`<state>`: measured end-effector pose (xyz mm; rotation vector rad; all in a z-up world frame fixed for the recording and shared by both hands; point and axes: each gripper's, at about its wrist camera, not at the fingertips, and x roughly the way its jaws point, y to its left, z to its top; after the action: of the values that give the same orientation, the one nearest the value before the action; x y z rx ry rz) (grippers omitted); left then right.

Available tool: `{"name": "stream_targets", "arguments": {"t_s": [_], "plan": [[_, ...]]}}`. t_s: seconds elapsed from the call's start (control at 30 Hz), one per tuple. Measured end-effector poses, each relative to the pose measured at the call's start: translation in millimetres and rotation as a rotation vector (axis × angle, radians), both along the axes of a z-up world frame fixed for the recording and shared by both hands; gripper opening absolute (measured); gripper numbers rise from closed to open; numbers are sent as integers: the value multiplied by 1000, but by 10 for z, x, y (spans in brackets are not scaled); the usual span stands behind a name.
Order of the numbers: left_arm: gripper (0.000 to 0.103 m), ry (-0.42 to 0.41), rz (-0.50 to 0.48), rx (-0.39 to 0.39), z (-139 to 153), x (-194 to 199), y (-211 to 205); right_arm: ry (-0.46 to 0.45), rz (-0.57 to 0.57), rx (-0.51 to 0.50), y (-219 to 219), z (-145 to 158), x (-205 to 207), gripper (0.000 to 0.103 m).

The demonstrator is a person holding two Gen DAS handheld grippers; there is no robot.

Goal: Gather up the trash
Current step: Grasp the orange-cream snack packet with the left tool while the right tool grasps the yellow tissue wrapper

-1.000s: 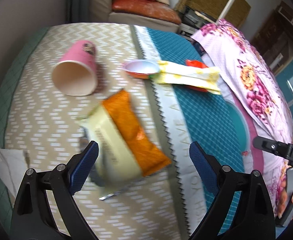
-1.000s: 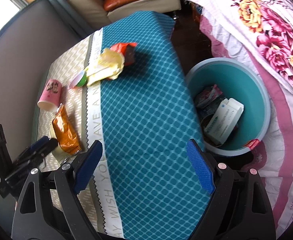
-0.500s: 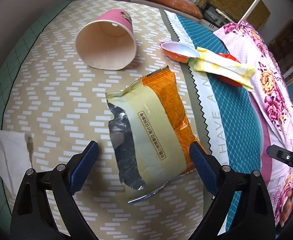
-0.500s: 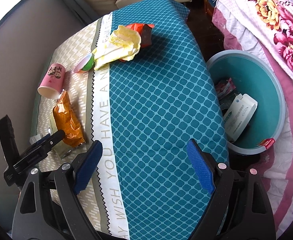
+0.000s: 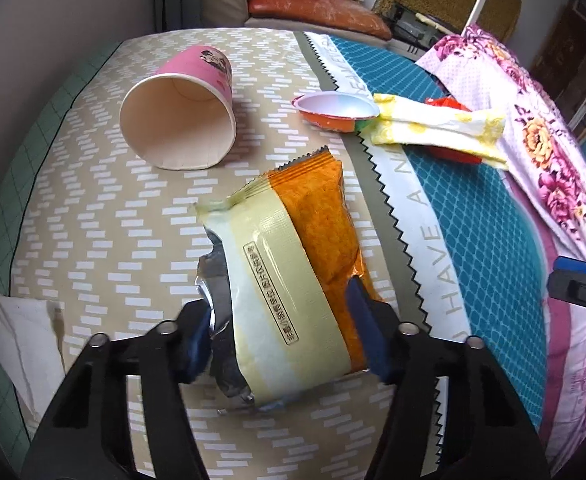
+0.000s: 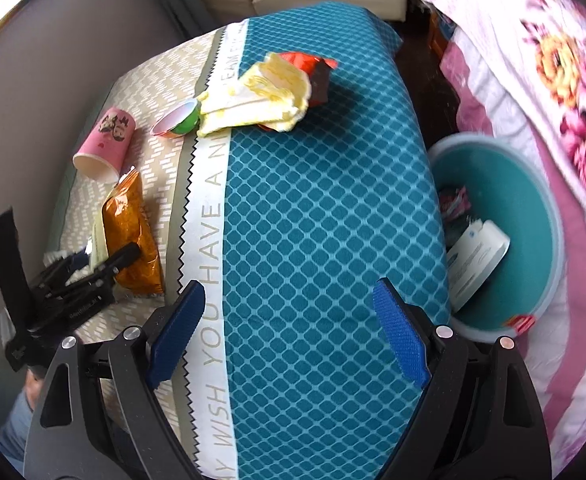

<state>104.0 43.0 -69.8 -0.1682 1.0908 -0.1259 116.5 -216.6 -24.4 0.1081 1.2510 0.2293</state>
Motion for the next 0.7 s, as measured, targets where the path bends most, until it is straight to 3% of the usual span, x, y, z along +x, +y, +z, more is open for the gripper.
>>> {"name": "stream_targets", "arguments": {"t_s": [0.1, 0.2, 0.4, 0.53, 0.7], "plan": [[44, -21, -15, -5, 43, -17, 28, -22, 71, -75, 117, 91, 74, 82], [35, -47, -62, 11, 127, -39, -13, -90, 211, -210, 350, 277, 232, 82], [30, -52, -122, -4, 195, -26, 117, -159, 432, -388, 735, 420, 625, 82], [29, -48, -136, -63, 223, -35, 306, -138, 595, -507, 1094, 251, 907, 82], [29, -22, -133, -113, 167, -51, 476, -89, 683, -639, 1361, -121, 1143, 82]]}}
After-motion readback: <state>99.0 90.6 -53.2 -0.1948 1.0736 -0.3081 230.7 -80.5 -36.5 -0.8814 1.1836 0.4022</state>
